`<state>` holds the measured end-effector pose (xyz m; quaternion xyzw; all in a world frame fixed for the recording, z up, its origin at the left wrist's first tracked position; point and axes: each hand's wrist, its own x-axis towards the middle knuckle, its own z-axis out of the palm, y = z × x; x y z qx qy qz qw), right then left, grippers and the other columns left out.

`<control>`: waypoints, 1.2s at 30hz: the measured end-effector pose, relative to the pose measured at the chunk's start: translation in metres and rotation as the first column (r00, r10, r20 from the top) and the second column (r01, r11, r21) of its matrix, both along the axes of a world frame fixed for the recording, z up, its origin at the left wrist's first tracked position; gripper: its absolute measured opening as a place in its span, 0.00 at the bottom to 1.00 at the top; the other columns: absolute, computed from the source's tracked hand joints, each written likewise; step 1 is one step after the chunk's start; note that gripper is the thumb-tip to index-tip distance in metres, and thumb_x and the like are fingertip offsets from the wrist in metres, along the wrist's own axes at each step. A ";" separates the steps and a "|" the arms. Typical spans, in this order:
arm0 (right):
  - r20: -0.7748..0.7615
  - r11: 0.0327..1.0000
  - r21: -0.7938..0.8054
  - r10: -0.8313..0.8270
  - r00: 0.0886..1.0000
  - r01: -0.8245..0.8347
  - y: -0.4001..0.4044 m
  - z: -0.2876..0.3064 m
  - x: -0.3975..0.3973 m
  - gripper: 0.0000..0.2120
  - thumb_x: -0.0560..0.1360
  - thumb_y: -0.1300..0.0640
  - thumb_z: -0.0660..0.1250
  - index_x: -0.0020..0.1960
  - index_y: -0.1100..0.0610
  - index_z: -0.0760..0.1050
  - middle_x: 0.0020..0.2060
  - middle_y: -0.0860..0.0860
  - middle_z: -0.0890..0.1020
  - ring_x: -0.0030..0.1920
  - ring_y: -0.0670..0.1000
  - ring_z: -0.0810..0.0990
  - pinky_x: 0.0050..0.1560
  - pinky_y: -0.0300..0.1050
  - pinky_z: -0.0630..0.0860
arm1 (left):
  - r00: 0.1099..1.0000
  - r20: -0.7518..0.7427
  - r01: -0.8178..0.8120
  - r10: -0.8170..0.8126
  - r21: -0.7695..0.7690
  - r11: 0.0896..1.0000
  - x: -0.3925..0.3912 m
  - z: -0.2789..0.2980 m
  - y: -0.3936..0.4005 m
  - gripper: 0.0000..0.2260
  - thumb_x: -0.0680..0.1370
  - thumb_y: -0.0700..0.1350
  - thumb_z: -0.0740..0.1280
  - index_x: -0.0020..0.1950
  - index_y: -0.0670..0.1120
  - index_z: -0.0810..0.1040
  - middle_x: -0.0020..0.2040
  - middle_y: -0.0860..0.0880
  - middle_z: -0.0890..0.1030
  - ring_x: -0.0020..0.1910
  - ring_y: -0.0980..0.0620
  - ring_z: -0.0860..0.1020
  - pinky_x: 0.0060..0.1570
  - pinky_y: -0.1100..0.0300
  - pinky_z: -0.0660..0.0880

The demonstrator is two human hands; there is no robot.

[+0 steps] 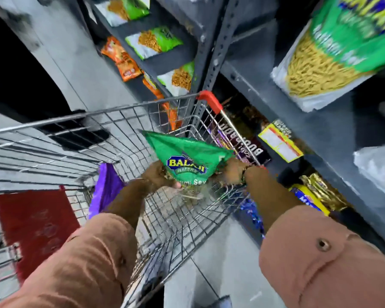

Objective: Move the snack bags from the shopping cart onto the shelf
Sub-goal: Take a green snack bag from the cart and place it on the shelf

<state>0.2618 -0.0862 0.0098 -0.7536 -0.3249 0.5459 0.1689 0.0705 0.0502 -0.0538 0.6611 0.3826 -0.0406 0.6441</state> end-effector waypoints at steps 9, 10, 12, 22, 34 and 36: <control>-0.122 0.773 0.532 -0.332 0.935 0.344 -0.029 0.136 -0.035 0.16 0.76 0.70 0.61 0.62 0.60 0.67 0.54 0.54 0.77 0.51 0.43 0.78 0.55 0.41 0.74 | 0.915 0.368 -0.176 0.164 0.000 0.984 0.003 0.181 -0.026 0.17 0.69 0.26 0.68 0.55 0.40 0.76 0.35 0.57 0.86 0.36 0.61 0.82 0.35 0.69 0.78; -0.116 0.761 0.557 -0.324 0.939 0.331 -0.032 0.148 -0.037 0.21 0.74 0.72 0.63 0.63 0.58 0.65 0.55 0.54 0.78 0.52 0.46 0.80 0.55 0.46 0.75 | 0.901 0.398 -0.189 0.172 0.003 0.982 0.004 0.199 -0.030 0.16 0.70 0.28 0.68 0.53 0.42 0.76 0.34 0.58 0.85 0.35 0.62 0.82 0.34 0.69 0.78; -0.086 0.702 0.623 -0.378 0.922 0.346 -0.044 0.188 -0.043 0.32 0.70 0.71 0.69 0.69 0.59 0.59 0.64 0.59 0.74 0.60 0.55 0.77 0.57 0.50 0.75 | 0.867 0.471 -0.215 0.164 0.057 0.975 0.007 0.242 -0.044 0.14 0.70 0.30 0.69 0.51 0.44 0.77 0.33 0.59 0.85 0.33 0.62 0.82 0.32 0.68 0.77; -0.036 0.156 0.975 -0.592 0.805 0.159 -0.133 0.392 -0.025 0.34 0.63 0.55 0.79 0.63 0.52 0.67 0.59 0.52 0.79 0.59 0.54 0.79 0.63 0.58 0.75 | 0.580 0.813 -0.354 -0.053 0.311 0.882 0.052 0.453 -0.133 0.12 0.70 0.36 0.72 0.53 0.40 0.78 0.39 0.55 0.85 0.37 0.63 0.81 0.40 0.69 0.77; 0.078 0.075 0.997 -0.866 0.494 -0.025 -0.337 0.527 0.047 0.31 0.65 0.48 0.76 0.64 0.52 0.68 0.60 0.50 0.79 0.60 0.49 0.77 0.62 0.48 0.74 | 0.362 0.852 -0.108 -0.378 0.441 0.891 0.186 0.579 -0.302 0.13 0.69 0.39 0.74 0.51 0.45 0.76 0.48 0.46 0.82 0.40 0.62 0.81 0.45 0.66 0.78; 0.106 0.120 0.993 -0.898 0.426 0.005 -0.380 0.527 0.061 0.31 0.66 0.50 0.76 0.65 0.55 0.69 0.62 0.53 0.78 0.62 0.51 0.76 0.66 0.51 0.72 | 0.367 0.825 -0.018 -0.430 0.468 0.883 0.209 0.576 -0.340 0.18 0.67 0.38 0.75 0.55 0.42 0.75 0.52 0.43 0.81 0.44 0.57 0.81 0.50 0.62 0.78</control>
